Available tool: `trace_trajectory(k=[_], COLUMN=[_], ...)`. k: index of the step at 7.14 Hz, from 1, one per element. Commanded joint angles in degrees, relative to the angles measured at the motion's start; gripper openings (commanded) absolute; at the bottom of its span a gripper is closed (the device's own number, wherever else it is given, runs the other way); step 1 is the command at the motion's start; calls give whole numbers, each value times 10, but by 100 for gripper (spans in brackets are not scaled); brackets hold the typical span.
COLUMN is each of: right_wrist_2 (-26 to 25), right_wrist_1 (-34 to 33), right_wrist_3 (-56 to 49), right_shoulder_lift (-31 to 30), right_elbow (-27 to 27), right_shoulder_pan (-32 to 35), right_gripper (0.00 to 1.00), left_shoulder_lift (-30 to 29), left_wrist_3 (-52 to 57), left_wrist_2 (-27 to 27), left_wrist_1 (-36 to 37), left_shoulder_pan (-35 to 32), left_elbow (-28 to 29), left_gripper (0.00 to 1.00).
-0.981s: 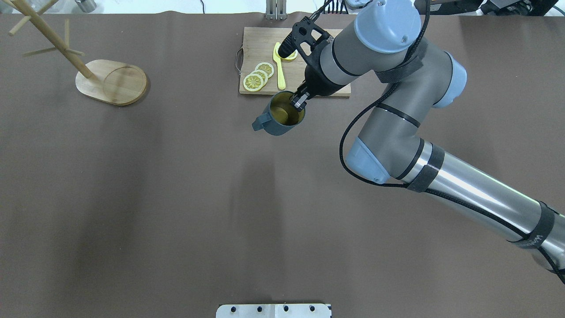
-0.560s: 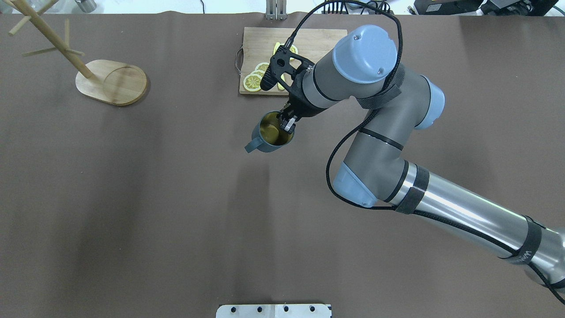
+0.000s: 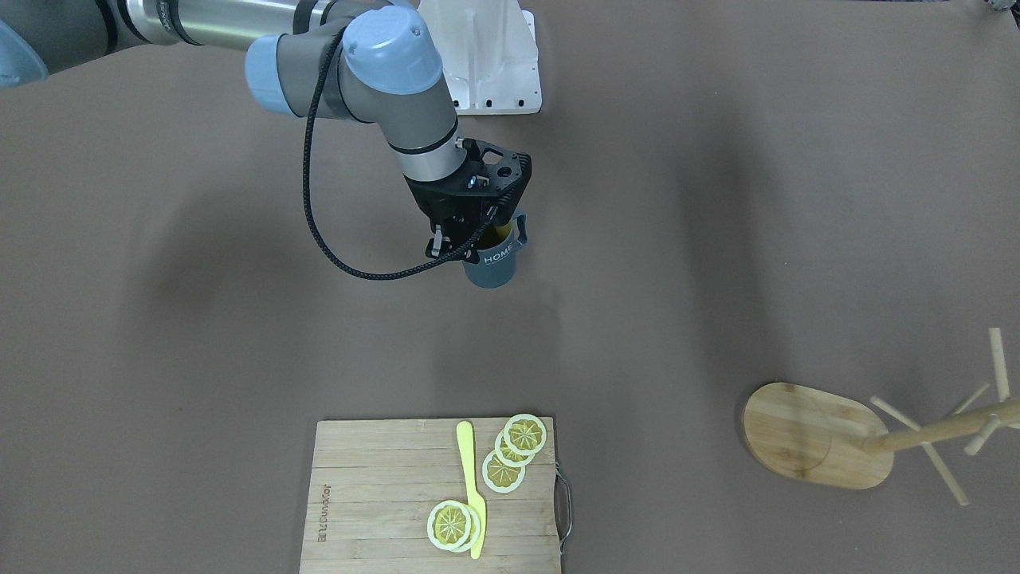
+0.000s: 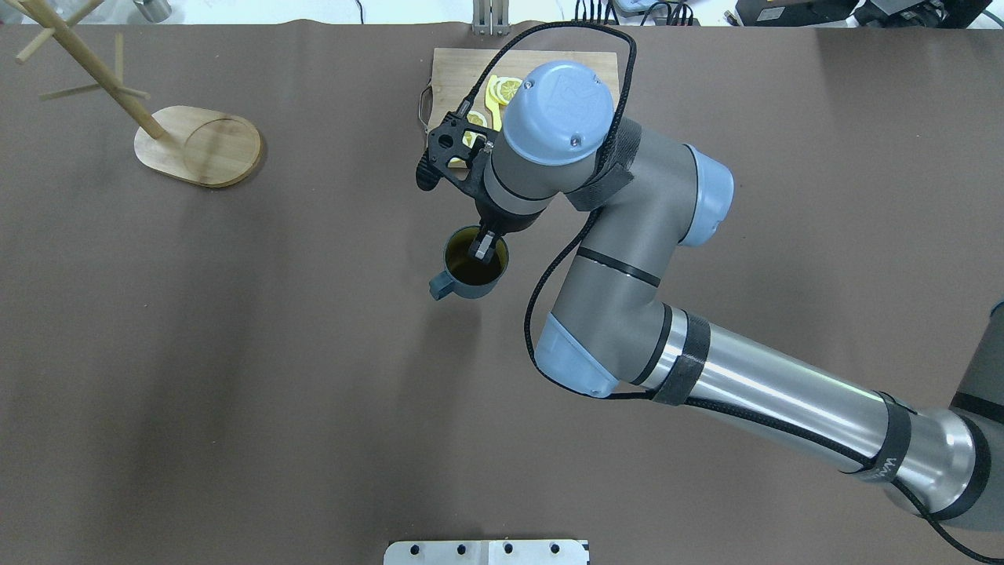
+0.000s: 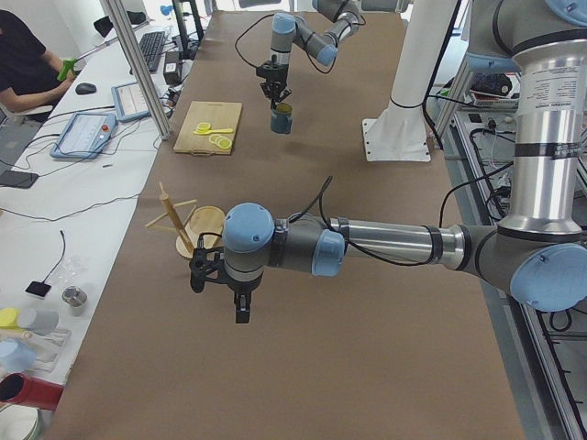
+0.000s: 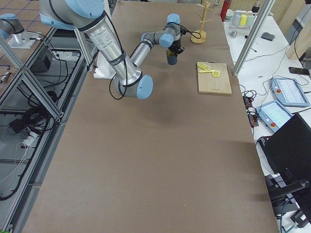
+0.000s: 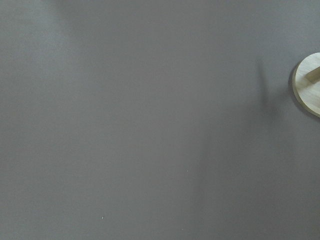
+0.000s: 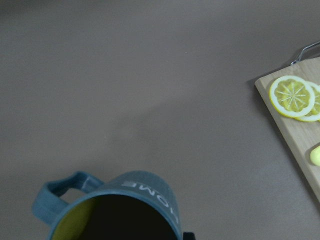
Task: Hang cup on storage rack
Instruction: 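Lower the mug onto the table before the board, open right gripper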
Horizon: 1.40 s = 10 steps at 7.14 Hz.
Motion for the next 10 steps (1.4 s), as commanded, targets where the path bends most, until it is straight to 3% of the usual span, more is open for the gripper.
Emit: trace_trajectory(k=[1, 6, 7, 8, 9, 10], right_wrist_2=[-14, -19, -37, -60, -64, -65], right_wrist_1=[-21, -14, -14, -14, -13, -13], right_wrist_3=[-8, -112, -113, -114, -118, -141], right_shoulder_lift=[10, 7, 8, 8, 9, 8], right_elbow=[-24, -26, -25, -25, -23, -21], right_shoulder_pan=[-19, -21, -28, -36, -39, -39], right_gripper=[0, 0, 41, 74, 91, 99], left_shoulder_lift=[0, 0, 0, 0, 0, 0], left_wrist_3=[0, 2, 2, 2, 2, 2], left_wrist_2=[0, -1, 0, 0, 0, 0], left_wrist_1=[-1, -1, -1, -1, -1, -1], left_shoulder_pan=[0, 0, 0, 0, 0, 0], left_elbow=[3, 9, 10, 10, 10, 11], left_gripper=[98, 98, 98, 98, 98, 98])
